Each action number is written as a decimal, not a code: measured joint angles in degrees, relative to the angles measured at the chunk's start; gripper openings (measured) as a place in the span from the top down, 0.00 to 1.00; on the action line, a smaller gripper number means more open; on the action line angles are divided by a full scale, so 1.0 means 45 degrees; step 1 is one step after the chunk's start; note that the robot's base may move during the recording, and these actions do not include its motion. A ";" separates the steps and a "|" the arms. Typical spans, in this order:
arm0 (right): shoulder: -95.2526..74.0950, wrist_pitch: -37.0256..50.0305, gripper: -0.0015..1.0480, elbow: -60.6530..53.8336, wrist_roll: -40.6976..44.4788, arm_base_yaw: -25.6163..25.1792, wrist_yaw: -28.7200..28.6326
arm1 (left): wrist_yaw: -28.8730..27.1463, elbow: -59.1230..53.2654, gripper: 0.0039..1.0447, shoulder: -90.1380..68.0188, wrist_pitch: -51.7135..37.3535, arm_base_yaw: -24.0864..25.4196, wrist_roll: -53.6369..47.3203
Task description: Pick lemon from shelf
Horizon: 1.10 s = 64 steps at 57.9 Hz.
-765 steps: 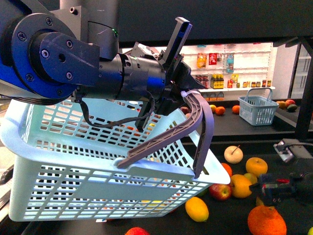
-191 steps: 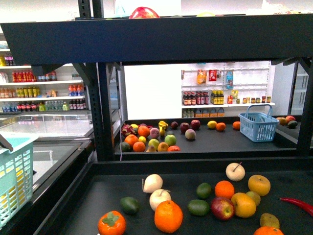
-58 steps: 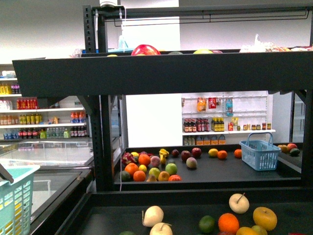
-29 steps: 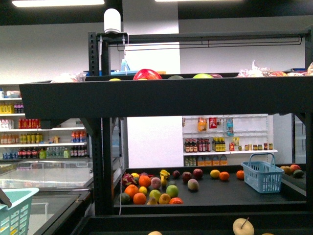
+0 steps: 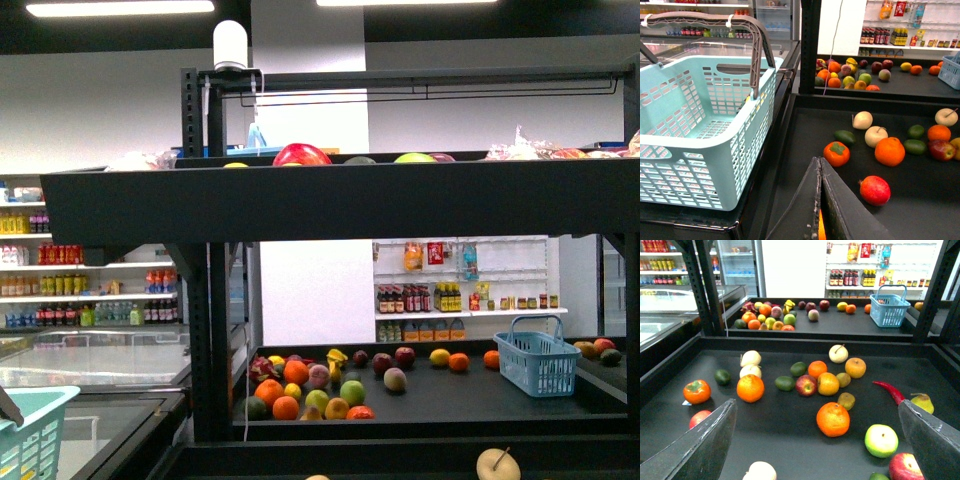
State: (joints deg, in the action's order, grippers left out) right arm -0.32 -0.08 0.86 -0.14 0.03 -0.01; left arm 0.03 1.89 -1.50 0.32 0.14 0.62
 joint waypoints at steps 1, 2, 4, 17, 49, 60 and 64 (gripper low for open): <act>0.0000 0.0000 0.07 0.0000 0.0000 0.0000 0.0000 | 0.0000 -0.0107 0.98 0.0112 0.0000 0.0000 0.0000; 0.0000 0.0000 0.07 0.0000 0.0000 0.0000 0.0000 | 0.0000 -0.0204 0.98 0.0189 0.0000 0.0000 0.0000; 0.0000 0.0000 0.07 0.0000 0.0000 0.0000 0.0005 | -0.0005 -0.0248 0.98 0.0204 0.0005 0.0000 0.0000; 0.0000 0.0000 0.07 0.0000 0.0000 0.0000 0.0000 | 0.0000 -0.0248 0.98 0.0262 0.0000 0.0000 -0.0005; 0.0000 0.0000 0.07 0.0000 0.0000 0.0000 0.0000 | 0.0000 -0.0248 0.07 0.0262 0.0000 0.0000 -0.0029; 0.0000 0.0000 0.07 0.0000 0.0000 0.0000 -0.0005 | 0.0000 -0.0248 0.08 0.0262 0.0000 0.0000 -0.0029; 0.0000 0.0000 0.07 0.0000 0.0000 0.0000 0.0000 | 0.0000 -0.0248 0.08 0.0262 0.0000 0.0000 -0.0029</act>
State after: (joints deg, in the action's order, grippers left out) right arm -0.32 -0.08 0.86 -0.14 0.03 -0.01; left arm 0.03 0.78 -0.32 0.32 0.14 0.49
